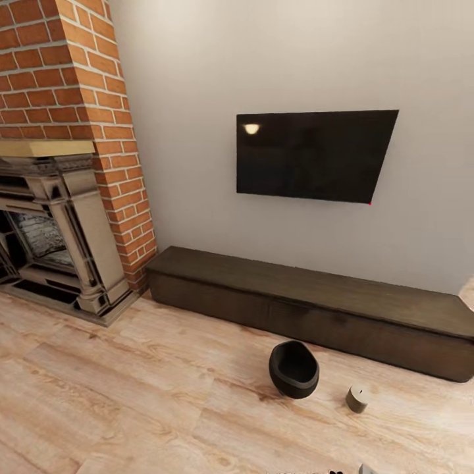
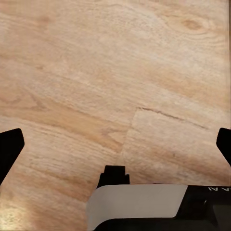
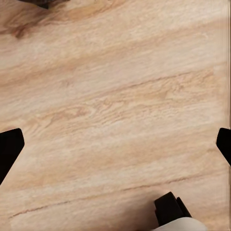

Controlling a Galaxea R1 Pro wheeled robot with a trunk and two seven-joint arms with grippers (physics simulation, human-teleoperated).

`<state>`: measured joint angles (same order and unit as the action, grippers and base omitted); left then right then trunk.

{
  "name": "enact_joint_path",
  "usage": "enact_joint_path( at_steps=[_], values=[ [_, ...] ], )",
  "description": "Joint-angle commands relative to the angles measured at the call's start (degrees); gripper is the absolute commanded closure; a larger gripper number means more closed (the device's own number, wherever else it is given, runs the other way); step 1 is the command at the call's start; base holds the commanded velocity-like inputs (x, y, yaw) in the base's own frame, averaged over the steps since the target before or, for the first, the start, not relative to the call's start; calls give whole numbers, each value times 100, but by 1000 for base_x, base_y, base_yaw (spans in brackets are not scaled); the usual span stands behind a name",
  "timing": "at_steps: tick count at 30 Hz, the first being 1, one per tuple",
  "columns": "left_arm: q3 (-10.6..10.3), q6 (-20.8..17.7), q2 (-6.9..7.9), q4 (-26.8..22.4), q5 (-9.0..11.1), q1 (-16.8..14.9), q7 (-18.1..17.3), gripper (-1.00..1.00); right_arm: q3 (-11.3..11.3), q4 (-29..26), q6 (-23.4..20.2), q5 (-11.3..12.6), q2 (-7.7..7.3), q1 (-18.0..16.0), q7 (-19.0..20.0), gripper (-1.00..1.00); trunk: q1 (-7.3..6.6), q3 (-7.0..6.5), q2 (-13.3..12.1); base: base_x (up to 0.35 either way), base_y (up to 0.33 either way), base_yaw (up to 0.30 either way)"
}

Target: Place each of the two pumpkins and all three candles from the living room inside a cabinet in the living room (use any cabinet), then make sure every cabinet is closed, and position the cauldron so it is next to a table in the living room.

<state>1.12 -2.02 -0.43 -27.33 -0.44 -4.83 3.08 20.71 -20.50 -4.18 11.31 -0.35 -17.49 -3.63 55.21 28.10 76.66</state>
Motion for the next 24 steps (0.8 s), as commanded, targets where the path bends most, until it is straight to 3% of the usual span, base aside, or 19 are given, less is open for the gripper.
enact_joint_path(
  at_steps=[1,9,24],
  values=[
    [-1,0,6,0,0,0,0,-100,-2,-2,2,-1,0,0,1,-100,0,0,0,0,0,-281],
    [2,0,18,0,0,0,0,-100,-5,-5,16,2,0,0,2,-100,0,0,0,69,45,-281],
    [3,0,17,0,0,0,0,-100,-5,-7,59,-4,4,0,2,-100,0,0,0,203,212,-281]
  ],
)
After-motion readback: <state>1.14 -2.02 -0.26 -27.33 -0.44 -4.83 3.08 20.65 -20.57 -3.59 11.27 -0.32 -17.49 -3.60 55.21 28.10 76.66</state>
